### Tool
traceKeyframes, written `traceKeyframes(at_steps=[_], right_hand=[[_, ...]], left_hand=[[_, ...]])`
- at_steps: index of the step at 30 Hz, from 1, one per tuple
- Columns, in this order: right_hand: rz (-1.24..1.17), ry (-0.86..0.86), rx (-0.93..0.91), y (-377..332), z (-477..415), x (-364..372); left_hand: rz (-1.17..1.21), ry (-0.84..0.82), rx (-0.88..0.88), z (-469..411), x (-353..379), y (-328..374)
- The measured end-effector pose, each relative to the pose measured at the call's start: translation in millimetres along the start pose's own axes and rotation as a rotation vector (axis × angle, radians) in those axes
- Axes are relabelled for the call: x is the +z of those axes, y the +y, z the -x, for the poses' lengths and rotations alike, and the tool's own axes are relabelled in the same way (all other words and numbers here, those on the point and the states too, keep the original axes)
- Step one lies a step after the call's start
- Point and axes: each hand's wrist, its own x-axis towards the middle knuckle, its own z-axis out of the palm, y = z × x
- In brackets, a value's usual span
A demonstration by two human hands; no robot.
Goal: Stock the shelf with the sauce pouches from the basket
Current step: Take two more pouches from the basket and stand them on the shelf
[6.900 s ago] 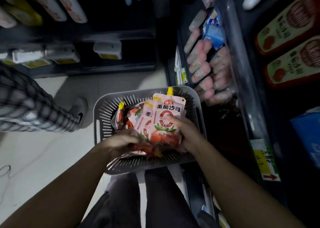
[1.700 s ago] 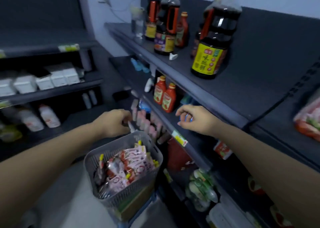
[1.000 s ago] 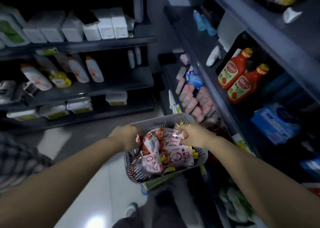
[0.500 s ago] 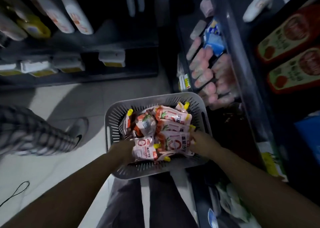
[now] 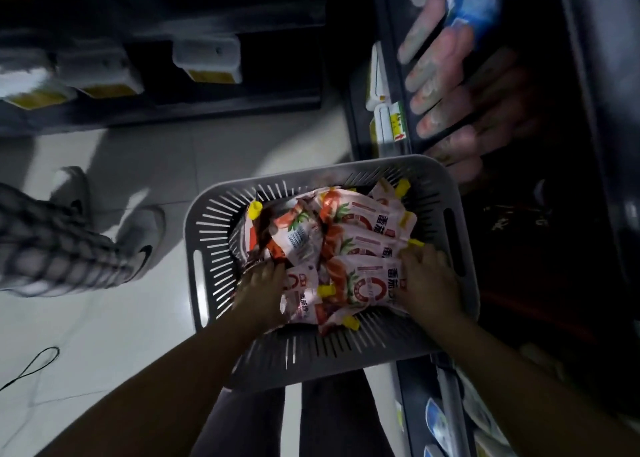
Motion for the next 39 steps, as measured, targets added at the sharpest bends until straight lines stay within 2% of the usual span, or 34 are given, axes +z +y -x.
traceKeyframes(at_steps=[4,9,14,17,19,20,23,28,32,37,39], right_hand=[[-0.104,0.025,0.083,0,-6,2],[-0.649,-0.142,0.185,3,-7,-4],[-0.761,-0.249,0.174,13,-14,-24],[-0.933,-0.172,0.181,13,-17,-50],[-1.057,-0.196,0.197,9,-20,-65],[-1.122,-0.247,0.226,6,-22,-69],[-1.318,-0.369,0.344,1,-28,-69],[-1.905,-0.237,0.473,-3,-28,-48],[-1.722,-0.274,0.403,-23,-7,-5],[-1.339,-0.031,0.39,-52,-11,11],[-1.346,-0.02,0.422,-58,-16,12]], left_hand=[[-0.108,0.096,-0.04,9,14,6],[-0.116,0.18,-0.104,-2,36,13],[0.01,0.143,-0.126,-2,32,15],[0.061,0.063,-0.034,0,18,10],[0.268,-0.01,0.069,8,-2,5],[0.453,-0.071,0.076,13,-13,3],[1.022,-0.271,-0.017,19,-28,-1],[1.643,-0.385,-0.235,19,-36,0],[1.818,-0.391,-0.23,16,-47,9],[1.838,-0.386,-0.24,14,-52,14],[1.821,-0.384,-0.249,13,-52,12]])
